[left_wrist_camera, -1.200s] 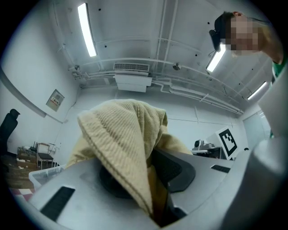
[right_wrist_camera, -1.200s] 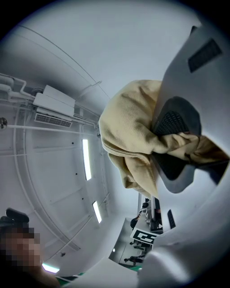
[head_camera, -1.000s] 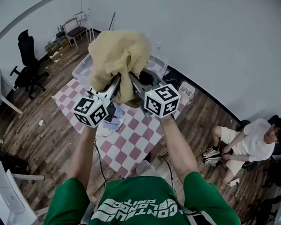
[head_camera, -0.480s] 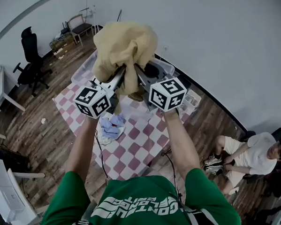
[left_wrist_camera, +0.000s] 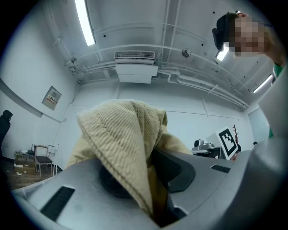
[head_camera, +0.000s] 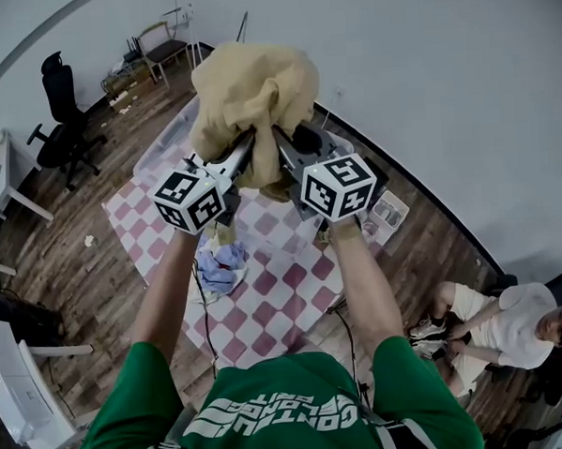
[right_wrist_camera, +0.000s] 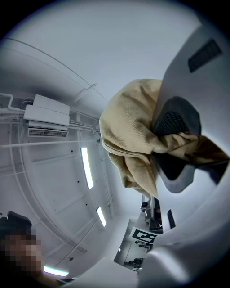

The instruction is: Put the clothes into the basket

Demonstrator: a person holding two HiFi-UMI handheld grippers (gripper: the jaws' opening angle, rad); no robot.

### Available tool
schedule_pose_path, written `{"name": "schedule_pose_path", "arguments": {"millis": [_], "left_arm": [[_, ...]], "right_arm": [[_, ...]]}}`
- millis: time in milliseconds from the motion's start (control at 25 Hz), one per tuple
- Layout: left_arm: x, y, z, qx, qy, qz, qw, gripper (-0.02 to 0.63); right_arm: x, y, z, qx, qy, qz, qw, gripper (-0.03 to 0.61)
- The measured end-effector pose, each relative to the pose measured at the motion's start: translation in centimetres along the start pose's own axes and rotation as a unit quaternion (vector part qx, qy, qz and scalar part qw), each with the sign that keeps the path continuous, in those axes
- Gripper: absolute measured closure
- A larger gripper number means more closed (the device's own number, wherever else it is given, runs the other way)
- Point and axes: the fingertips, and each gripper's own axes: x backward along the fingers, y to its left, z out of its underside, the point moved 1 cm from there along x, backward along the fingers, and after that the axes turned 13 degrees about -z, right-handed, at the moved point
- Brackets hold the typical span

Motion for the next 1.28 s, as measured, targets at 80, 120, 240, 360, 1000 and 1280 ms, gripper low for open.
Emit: {"name": "schedule_pose_path", "arguments": {"millis": [80, 120, 240, 360, 1000, 1280], "left_arm": [[-1.4, -0.1, 0.5, 0.000, 0.004, 0.001, 1.0000, 0.529], [-2.0, -0.1, 0.7, 0.000, 0.006, 0.002, 1.0000, 0.529], [-3.7, 0.1, 1.4, -0.001, 0.012, 0.001, 0.9999, 0.529], [-4.7, 0.6, 2.9, 0.008, 0.019, -0.006, 0.9998, 0.529], [-3.7, 7.6, 17.5, 0.029, 0.187, -0.084, 0.9784, 0.531], [-4.5, 10.6, 22.0, -0.013, 0.282, -0.094, 0.9546, 0.532]], "right_arm": [[0.3, -1.4, 0.2, -0.004, -0.001, 0.003, 1.000, 0.483], [0.3, -2.1, 0.3, -0.006, -0.001, 0.004, 1.000, 0.483], [0.3, -3.9, 0.7, -0.011, 0.003, 0.003, 1.000, 0.483], [0.2, -5.2, 1.9, -0.015, 0.015, 0.001, 1.000, 0.483], [-3.6, -8.0, 18.2, -0.135, 0.145, -0.022, 0.980, 0.485], [-5.5, -9.8, 23.7, -0.201, 0.188, -0.010, 0.961, 0.486]]}}
